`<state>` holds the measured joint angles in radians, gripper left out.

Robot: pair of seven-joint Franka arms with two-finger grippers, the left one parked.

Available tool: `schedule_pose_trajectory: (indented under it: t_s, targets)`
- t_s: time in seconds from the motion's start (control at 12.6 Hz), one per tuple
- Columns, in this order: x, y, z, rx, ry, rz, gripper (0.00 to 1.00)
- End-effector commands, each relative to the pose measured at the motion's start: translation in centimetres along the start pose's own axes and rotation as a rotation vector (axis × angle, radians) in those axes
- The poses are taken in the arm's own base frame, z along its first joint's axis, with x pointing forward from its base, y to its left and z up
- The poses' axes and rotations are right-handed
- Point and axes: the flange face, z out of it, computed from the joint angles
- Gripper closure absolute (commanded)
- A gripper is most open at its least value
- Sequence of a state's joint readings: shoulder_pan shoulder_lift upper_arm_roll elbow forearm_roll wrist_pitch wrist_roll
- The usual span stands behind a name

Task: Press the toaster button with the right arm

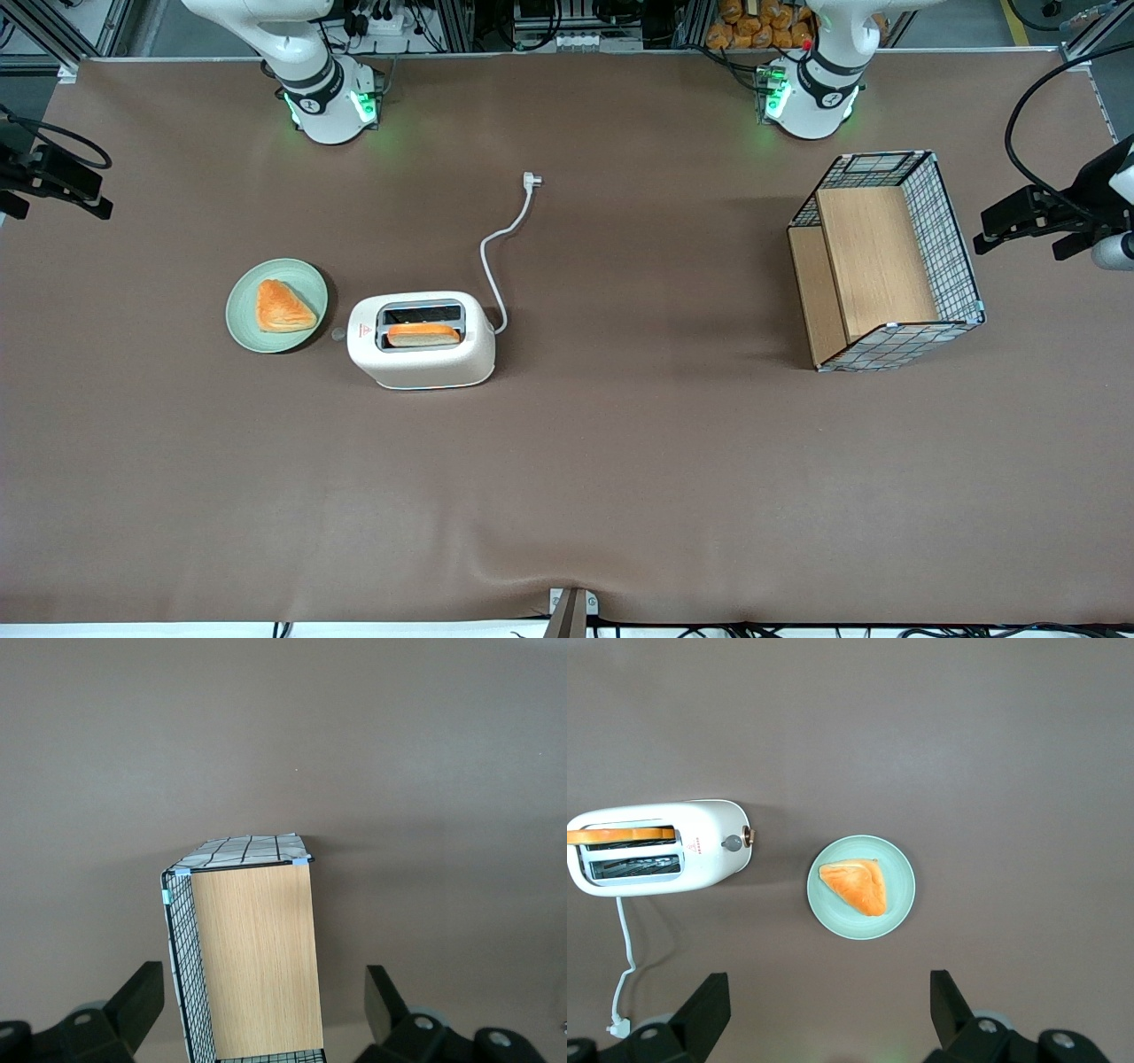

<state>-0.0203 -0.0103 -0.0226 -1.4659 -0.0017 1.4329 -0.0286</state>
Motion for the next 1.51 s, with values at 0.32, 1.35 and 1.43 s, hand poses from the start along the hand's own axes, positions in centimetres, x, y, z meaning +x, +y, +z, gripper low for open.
schedule_pose_trajectory:
  t_s: [0.32, 1.35, 1.43]
  targets:
    - [-0.70, 0.17, -0.29, -0.023, 0.013, 0.013, 0.00]
    - [-0.44, -0.10, -0.01, -0.013, 0.012, 0.093, 0.00]
    - [-0.45, -0.04, 0.07, -0.012, 0.009, 0.095, 0.00]
